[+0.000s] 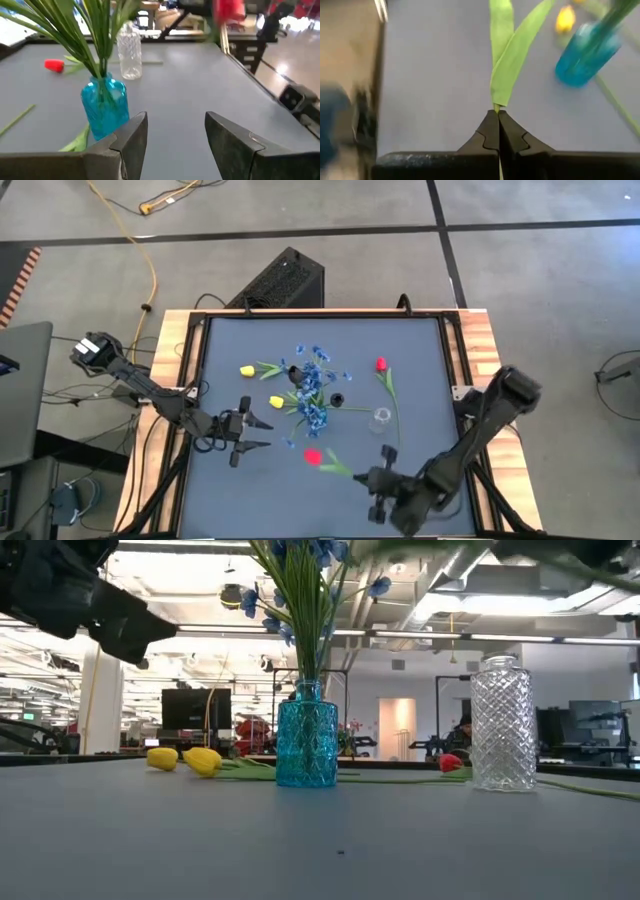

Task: Sort flowers into vase by color
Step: Put the bottom red flower into the transparent vase

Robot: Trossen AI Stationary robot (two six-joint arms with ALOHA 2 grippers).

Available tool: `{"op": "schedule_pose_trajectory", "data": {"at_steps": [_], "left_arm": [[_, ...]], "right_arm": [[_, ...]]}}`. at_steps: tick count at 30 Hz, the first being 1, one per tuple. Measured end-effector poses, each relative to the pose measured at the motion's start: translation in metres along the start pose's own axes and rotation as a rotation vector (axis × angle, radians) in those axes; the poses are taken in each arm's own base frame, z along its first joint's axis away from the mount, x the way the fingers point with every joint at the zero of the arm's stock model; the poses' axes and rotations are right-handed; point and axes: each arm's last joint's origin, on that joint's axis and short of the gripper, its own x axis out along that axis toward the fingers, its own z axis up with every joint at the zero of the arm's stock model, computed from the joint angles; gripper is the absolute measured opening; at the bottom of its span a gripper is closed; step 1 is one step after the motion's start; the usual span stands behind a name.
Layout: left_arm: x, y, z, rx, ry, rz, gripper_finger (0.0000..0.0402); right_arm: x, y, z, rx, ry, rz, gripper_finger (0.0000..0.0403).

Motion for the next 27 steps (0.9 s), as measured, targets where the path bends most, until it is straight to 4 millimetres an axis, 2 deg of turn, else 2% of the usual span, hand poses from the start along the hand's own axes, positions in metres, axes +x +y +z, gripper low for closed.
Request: {"op": "schedule_pose_trajectory", "data": {"at_steps": [3, 8, 13, 17, 21, 27], "left_arm": [[0.000, 0.000, 0.000, 0.000, 0.001, -0.005, 0.0187], [0.000, 0.000, 0.000, -0.001, -0.001, -0.006, 0.0187], [0.000, 0.000, 0.002, -0.002, -0.015, -0.001, 0.0187], [0.000, 0.000, 0.002, 0.024, -0.024, 0.006, 0.0187], [0.000, 0.001, 0.003, 0.037, -0.033, 0.027, 0.0187], [0.000, 0.000, 0.004, 0.036, -0.037, 0.026, 0.0187]], "right_arm": [[-0.004, -0.011, 0.008, 0.058, -0.174, 0.059, 0.0016], [-0.006, -0.030, 0.025, -0.092, -0.414, 0.089, 0.0016], [-0.026, -0.062, 0.036, -0.150, -0.566, 0.064, 0.0016], [-0.053, -0.088, 0.044, -0.179, -0.711, 0.041, 0.0016], [-0.061, -0.116, 0.045, -0.205, -0.793, -0.026, 0.0016], [-0.052, -0.145, 0.035, -0.169, -0.820, -0.036, 0.0016]]}}
